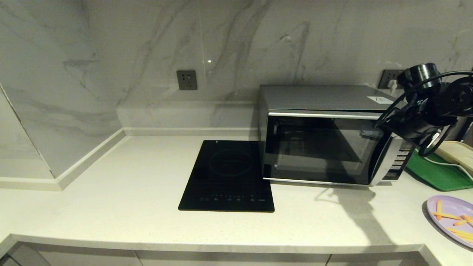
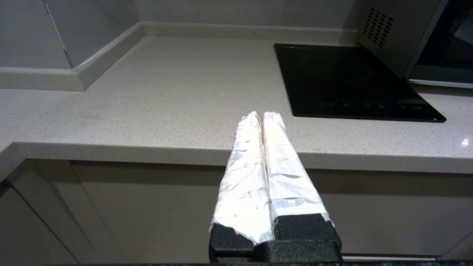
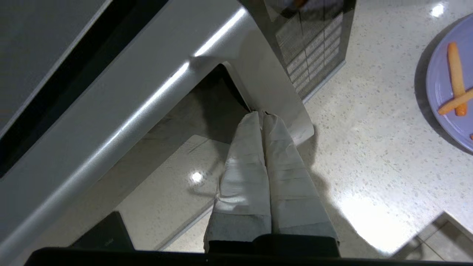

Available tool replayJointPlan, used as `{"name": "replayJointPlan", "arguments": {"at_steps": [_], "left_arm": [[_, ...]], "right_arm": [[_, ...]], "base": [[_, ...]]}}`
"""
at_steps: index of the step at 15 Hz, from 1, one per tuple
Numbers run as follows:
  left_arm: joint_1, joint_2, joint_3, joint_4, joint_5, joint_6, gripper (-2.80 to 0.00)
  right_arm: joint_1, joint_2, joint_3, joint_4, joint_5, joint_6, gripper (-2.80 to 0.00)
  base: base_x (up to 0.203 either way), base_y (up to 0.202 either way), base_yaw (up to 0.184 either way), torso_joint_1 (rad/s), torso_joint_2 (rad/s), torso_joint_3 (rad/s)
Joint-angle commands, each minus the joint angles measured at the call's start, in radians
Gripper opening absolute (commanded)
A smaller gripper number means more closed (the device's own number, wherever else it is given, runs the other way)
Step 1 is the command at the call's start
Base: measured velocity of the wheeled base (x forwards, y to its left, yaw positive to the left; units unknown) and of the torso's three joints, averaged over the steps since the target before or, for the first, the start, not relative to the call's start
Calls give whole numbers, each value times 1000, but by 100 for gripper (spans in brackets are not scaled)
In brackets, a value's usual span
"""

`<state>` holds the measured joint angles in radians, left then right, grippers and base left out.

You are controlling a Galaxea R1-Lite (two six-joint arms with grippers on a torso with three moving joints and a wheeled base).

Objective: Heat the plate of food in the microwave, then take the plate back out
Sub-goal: Close the microwave oven

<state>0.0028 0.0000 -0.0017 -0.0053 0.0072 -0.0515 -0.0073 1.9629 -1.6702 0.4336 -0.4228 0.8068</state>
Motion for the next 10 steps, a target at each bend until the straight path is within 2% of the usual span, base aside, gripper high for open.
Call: {"name": "replayJointPlan", "arguments": {"at_steps": [1, 10], "left_arm": [[0, 0, 0, -1, 0, -1, -280], [0, 0, 0, -1, 0, -1, -280]], "right_arm": [[-7, 16, 0, -34, -1, 1, -280], [-8, 52, 7, -147, 53, 0, -280]], "base": [[0, 0, 0, 0, 0, 0], [0, 0, 0, 0, 0, 0]]}}
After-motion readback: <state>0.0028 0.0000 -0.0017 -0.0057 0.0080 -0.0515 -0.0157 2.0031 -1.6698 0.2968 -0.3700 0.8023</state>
